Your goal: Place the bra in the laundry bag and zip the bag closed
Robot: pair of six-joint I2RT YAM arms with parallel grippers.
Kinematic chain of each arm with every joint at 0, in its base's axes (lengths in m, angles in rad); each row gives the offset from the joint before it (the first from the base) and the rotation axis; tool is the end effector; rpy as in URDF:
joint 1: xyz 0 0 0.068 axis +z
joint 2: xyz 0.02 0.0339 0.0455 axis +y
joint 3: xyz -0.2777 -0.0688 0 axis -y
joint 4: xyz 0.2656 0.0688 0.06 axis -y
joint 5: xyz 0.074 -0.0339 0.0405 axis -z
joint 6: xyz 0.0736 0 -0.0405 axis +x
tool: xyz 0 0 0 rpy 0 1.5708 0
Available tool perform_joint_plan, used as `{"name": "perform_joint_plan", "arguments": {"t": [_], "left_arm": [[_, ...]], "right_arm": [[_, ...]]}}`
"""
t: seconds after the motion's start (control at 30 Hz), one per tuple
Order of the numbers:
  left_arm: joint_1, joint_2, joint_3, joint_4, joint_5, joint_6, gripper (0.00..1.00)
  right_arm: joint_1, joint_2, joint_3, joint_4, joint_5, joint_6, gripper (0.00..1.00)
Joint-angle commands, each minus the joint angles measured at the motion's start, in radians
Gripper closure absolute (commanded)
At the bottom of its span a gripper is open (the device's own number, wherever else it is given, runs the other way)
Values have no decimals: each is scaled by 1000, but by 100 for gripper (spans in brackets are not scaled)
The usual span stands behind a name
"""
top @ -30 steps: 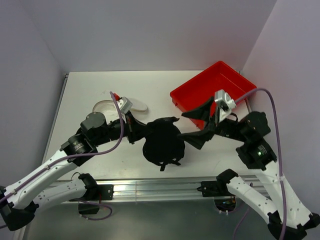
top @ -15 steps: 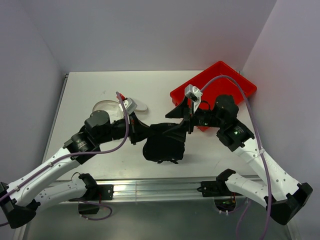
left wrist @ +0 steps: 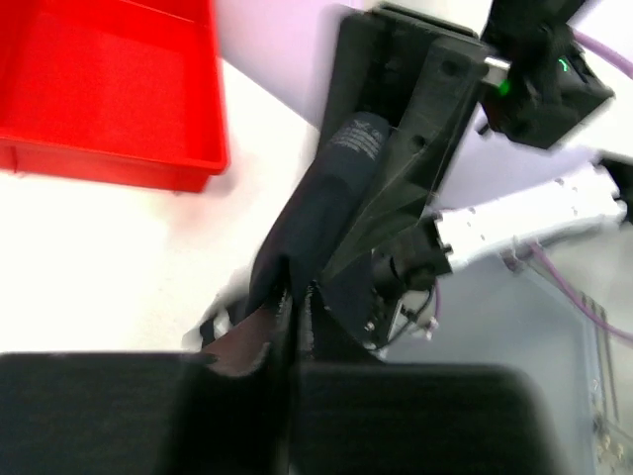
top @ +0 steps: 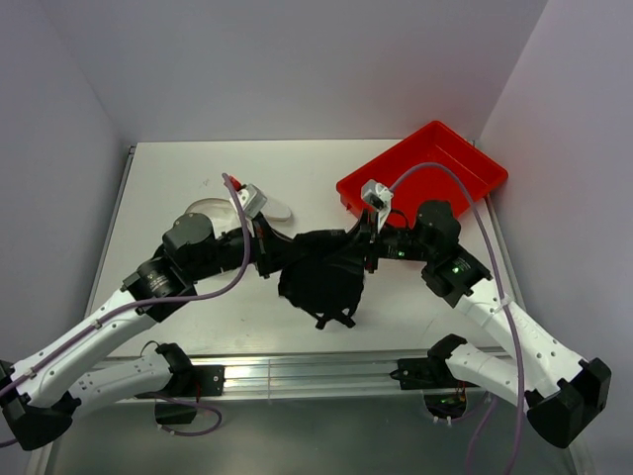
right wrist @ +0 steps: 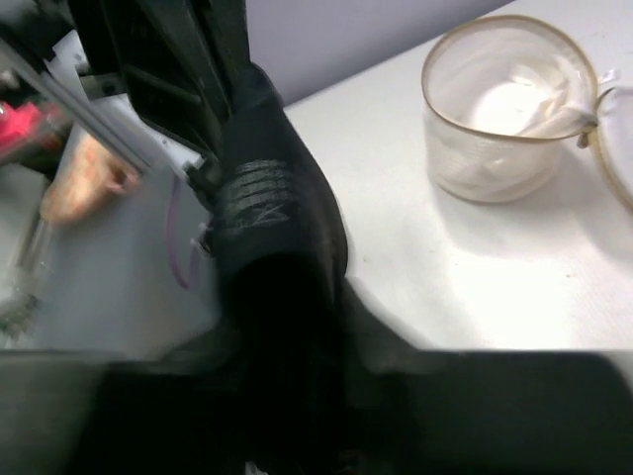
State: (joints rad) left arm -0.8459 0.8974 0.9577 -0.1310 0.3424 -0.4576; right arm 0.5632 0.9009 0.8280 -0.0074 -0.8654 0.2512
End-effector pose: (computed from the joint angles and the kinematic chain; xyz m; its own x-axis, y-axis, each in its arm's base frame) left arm 0.1481 -0.2045 0.3964 -0.4516 -0.1177 -0.8844 0.8111 0.3588 -0.4620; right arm 0.1715 0.1745 0.3619 -0.3112 -0.0059 -0.9503 -0.9400 0.1492 0.3069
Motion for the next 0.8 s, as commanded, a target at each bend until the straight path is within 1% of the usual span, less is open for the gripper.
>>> {"name": "perform_joint_plan", "arguments": {"t": [0.0, 0.03, 0.07, 0.1, 0.13, 0.17, 0.2, 0.23, 0.27, 0.33, 0.37, 0.4, 0.47, 0.53, 0.57, 0.6, 0.63, 0.7, 0.77], "left_arm": [[10, 21, 68, -16, -151, -22, 88], [22, 29, 76, -30, -187, -30, 79], [34, 37, 82, -39, -219, -39, 58], [48, 43, 104, -50, -250, -50, 48], [88, 57, 117, -80, -300, -87, 41], [114, 61, 130, -91, -316, -107, 30], [139, 63, 157, -102, -324, -127, 27], [184, 60, 171, -110, -327, -151, 25], [197, 52, 183, -137, -371, -156, 22], [215, 19, 210, -185, -478, -154, 21], [222, 3, 208, -227, -599, -154, 18], [232, -32, 188, -249, -653, -164, 18], [293, -70, 150, -297, -739, -180, 19], [355, -129, 70, -329, -763, -254, 21], [372, -149, 8, -341, -773, -277, 24], [401, -181, -19, -354, -781, -317, 26], [413, -193, -42, -367, -792, -329, 30], [456, -213, -103, -383, -825, -364, 34], [494, -212, -166, -366, -809, -377, 37]], "right_arm": [[4, 18, -15, 155, 5, 97, 78], [6, 24, -13, 162, 15, 105, 89], [6, 32, -10, 173, 34, 117, 96], [4, 41, -9, 190, 76, 131, 100], [6, 65, -6, 234, 100, 158, 100], [4, 84, 11, 262, 124, 175, 100], [4, 108, 22, 332, 146, 192, 100], [4, 168, 39, 360, 147, 224, 100], [4, 200, 90, 374, 155, 235, 100], [4, 268, 149, 402, 178, 276, 100], [4, 326, 195, 415, 183, 293, 100], [6, 351, 213, 450, 193, 327, 100], [9, 410, 255, 503, 229, 361, 100], [20, 456, 310, 546, 273, 393, 100], [36, 510, 338, 552, 281, 399, 100], [44, 541, 365, 558, 287, 410, 100], [53, 570, 420, 563, 296, 421, 100], [79, 653, 468, 601, 321, 453, 100], [93, 705, 537, 626, 341, 476, 100]]}}
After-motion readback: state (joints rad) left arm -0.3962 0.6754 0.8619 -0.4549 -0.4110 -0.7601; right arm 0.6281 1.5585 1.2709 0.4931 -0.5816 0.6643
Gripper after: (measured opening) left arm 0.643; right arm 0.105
